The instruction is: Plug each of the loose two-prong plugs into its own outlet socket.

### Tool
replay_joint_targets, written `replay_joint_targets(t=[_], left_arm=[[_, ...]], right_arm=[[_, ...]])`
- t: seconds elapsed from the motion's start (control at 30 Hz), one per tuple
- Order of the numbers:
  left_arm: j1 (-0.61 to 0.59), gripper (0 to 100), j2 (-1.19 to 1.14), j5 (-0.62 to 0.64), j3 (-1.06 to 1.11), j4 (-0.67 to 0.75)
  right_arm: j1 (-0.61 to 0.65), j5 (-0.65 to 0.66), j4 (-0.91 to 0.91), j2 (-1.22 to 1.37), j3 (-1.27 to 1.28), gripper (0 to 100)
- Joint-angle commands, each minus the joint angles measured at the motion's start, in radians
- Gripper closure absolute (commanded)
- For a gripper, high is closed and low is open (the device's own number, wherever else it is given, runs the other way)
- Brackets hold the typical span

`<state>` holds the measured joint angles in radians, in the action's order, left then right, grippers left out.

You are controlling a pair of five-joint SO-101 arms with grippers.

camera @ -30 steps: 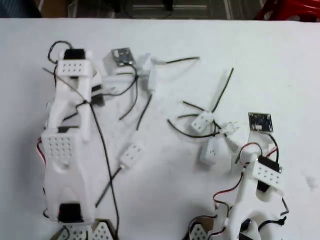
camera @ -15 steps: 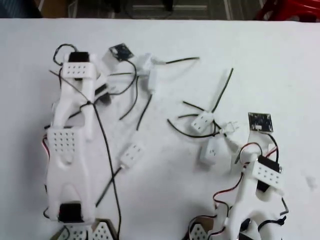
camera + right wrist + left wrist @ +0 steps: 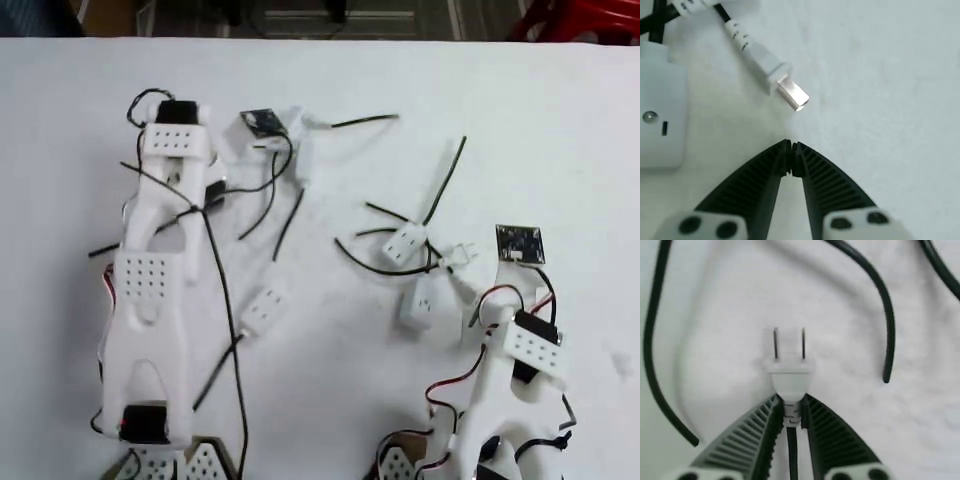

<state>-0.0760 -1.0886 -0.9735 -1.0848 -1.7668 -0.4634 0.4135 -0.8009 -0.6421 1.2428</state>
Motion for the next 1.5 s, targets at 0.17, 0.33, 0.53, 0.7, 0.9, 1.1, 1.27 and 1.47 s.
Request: replay_joint_targets(t=[0.17,0.33,0.53,0.7,0.9,1.1,1.27,1.47], left_arm=[[-0.004,97,0.237,0.046,0.255,-0.025],[-0.005,98,0.512,0.046,0.595,-0.02],[-0.01,98,0.776,0.044,0.934,-0.018],[-0.077,97,0.874,0.051,1.134,0.06],[-0.232,95,0.874,0.043,1.246,0.201],[-0.232,79,0.872,0.043,1.287,0.184],[-0.216,76,0.872,0.046,1.369,0.288],[-0.205,76,0.874,0.051,1.396,0.379]], right_arm=[[0.002,0.003,0.015,-0.001,-0.003,97.4],[0.002,0.003,0.015,-0.001,-0.003,97.4],[0.004,0.003,0.015,-0.001,-0.003,97.4],[0.004,0.003,0.013,-0.001,-0.003,97.4],[0.004,0.003,0.01,-0.001,-0.003,97.4],[0.004,0.003,0.01,-0.001,-0.003,97.4],[0.004,0.005,0.01,-0.001,-0.003,97.4],[0.004,0.005,0.012,-0.001,-0.003,97.4]])
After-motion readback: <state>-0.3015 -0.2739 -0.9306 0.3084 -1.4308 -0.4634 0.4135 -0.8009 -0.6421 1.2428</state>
